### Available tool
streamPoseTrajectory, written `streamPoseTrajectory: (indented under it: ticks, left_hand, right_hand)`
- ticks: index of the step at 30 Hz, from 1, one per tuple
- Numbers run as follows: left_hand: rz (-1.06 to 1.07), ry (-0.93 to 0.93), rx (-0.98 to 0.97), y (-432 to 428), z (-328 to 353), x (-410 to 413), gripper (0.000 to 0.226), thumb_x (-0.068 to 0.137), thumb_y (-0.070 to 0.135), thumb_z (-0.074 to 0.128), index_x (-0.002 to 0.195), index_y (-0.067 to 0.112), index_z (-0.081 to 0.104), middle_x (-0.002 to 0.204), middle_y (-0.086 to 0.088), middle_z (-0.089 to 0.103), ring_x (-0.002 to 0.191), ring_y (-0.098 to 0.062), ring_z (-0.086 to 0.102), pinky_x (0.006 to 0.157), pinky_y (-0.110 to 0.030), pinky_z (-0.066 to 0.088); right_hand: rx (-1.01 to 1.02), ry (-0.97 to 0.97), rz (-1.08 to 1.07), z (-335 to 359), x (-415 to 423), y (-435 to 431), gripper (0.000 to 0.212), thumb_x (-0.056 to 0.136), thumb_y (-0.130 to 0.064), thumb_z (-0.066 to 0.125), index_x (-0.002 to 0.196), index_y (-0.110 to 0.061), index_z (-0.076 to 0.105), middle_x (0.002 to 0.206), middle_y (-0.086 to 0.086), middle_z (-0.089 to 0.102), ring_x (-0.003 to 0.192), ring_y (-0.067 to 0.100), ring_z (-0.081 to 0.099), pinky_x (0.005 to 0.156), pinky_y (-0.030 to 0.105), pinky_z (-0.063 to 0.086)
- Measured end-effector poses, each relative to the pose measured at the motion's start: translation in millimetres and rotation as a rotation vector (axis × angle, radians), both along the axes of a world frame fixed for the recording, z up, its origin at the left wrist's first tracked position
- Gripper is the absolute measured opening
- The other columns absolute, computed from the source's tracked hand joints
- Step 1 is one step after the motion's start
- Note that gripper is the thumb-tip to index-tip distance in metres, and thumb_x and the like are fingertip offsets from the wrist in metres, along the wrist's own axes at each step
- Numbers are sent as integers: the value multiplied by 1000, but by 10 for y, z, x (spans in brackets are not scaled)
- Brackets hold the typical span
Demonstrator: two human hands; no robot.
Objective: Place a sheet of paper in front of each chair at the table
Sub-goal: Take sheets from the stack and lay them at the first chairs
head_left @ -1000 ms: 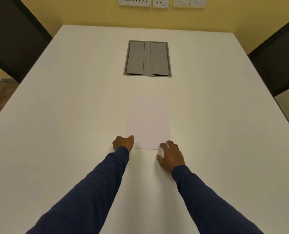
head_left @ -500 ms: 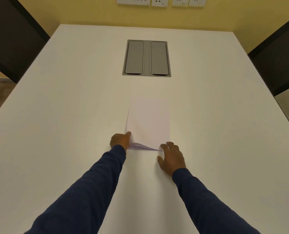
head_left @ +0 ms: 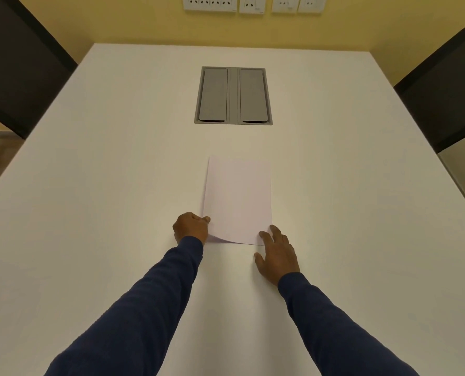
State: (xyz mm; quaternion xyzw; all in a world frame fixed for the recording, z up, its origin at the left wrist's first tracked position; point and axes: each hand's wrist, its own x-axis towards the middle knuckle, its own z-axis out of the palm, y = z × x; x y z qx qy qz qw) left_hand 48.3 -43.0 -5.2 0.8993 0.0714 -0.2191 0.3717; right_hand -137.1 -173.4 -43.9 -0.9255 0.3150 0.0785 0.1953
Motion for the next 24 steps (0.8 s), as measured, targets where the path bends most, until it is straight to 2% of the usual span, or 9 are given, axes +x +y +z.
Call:
streamPoseTrajectory:
  ticks: [2,4,6,8,13,16,19,21,24]
  left_hand:
    - [6,-2,-4,21,-29,-5,27,89,22,72,69,10,60,75,-4,64,73,-24,54,68,-29,44]
    - [3,-18,-5,44,-43,-10,15,92,19,68,83,6,69,91,-8,69,79,-24,55,73,-29,44]
    - [11,-42,-9,66,-33,-17,13,93,17,65,99,7,70,96,-6,66,83,-23,53,75,-29,43]
    - [25,-59,-15,91,-19,-24,15,94,16,63,107,11,68,92,-1,59,81,-23,53,74,-29,42]
    - [21,-88,-41,173,40,-33,10,94,15,60,102,16,65,87,0,60,74,-22,55,70,-28,42]
    - [28,-114,-103,268,125,-38,7,94,14,59,96,16,66,89,-3,67,70,-19,57,70,-29,44]
    - [31,-135,-199,405,243,-92,8,93,12,61,92,17,67,84,-4,68,77,-28,64,73,-36,53]
    - [29,-139,-267,513,325,-163,10,92,12,63,87,19,67,79,-3,66,76,-31,65,77,-39,57]
    - [40,-127,-367,690,468,-338,15,92,13,65,82,25,66,78,-1,64,69,-26,61,66,-32,55]
  right_hand:
    - [-5,16,11,-4,6,-3,62,92,-39,54,148,-22,35,161,7,22,138,28,35,108,39,37]
    - [-10,20,19,-7,17,-10,63,92,-38,53,149,-22,33,161,7,24,137,28,35,108,39,37]
    - [-12,27,21,-6,24,-19,64,92,-38,53,150,-22,32,160,7,24,137,28,34,108,39,37]
    - [-16,41,27,-1,29,-23,64,92,-38,53,150,-22,32,160,7,24,137,28,34,108,38,37]
    - [19,44,20,64,34,-8,66,89,-25,51,151,-22,29,162,8,21,139,28,32,109,38,36]
    - [168,-36,-82,157,49,6,63,92,-21,48,152,-20,30,163,7,18,143,28,29,113,39,33]
    - [317,-228,-229,288,53,41,56,100,-30,49,151,-15,34,161,7,27,145,24,31,117,39,31]
    - [414,-328,-344,393,58,87,57,100,-40,49,150,-15,36,157,5,35,140,22,40,114,38,36]
    - [560,-366,-497,533,32,173,60,97,-48,52,148,-19,39,150,3,45,122,21,54,105,36,43]
